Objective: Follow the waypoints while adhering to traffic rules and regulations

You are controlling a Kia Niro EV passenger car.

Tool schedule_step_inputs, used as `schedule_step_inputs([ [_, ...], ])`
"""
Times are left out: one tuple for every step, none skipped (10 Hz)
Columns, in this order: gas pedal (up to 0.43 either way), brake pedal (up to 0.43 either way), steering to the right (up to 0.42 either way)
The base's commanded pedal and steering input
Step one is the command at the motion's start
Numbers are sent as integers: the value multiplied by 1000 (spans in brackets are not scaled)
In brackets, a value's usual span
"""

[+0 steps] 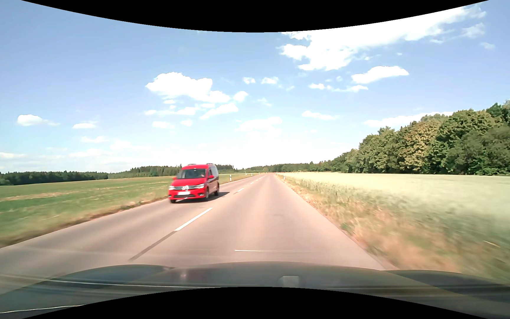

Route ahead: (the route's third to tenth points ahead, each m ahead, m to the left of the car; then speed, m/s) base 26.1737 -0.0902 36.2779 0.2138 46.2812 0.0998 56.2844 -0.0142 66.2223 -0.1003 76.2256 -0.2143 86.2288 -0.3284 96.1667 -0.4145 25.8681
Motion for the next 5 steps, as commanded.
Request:
schedule_step_inputs([
  [118,6,-5],
  [118,6,-4],
  [118,6,-4],
  [118,6,-4],
  [118,6,-3],
])
